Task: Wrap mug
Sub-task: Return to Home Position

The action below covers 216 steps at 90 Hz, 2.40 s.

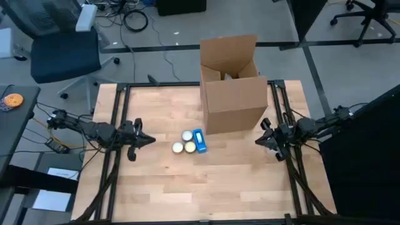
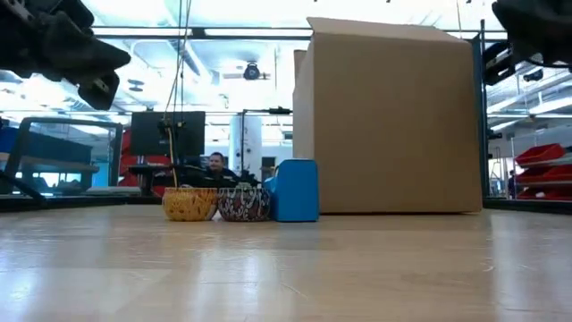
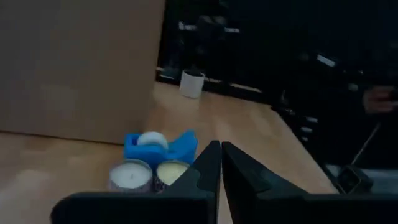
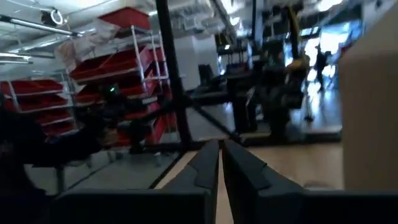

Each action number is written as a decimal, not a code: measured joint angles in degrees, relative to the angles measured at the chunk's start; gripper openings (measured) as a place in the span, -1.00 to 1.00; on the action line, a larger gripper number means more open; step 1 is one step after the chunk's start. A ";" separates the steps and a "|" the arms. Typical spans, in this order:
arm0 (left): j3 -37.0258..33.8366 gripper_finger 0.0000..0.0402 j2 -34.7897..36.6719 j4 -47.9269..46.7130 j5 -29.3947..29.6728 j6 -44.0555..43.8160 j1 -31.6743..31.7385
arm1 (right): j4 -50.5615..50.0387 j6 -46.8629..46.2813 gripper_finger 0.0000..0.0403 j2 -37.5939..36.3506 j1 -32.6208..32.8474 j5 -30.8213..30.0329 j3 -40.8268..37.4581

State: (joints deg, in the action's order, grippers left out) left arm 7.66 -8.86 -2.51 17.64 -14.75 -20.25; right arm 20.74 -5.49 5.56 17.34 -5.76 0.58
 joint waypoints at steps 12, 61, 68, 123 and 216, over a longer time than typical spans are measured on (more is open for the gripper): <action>0.00 -1.00 0.37 -0.34 2.02 3.42 0.02 | 0.39 -1.58 -1.00 0.02 -4.81 1.03 -0.02; -1.60 -1.00 5.11 -1.91 -9.71 8.48 9.36 | -1.34 -2.05 -1.00 0.04 -17.23 -2.07 -0.04; -1.40 -1.00 5.13 -1.68 -15.10 9.01 11.38 | -1.27 -1.95 -1.00 0.04 -17.44 -2.20 -0.07; -7.17 -1.00 6.55 13.45 -11.23 -0.86 22.29 | -0.88 -2.30 -1.00 0.07 -17.44 -2.10 -0.07; -7.23 -1.00 6.55 13.38 -10.05 -0.51 22.25 | -0.66 -2.30 -1.00 0.07 -17.44 -2.10 -0.04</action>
State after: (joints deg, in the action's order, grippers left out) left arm 0.43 -2.31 10.87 7.60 -15.27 2.00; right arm 20.08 -7.79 5.63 -0.10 -7.86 0.54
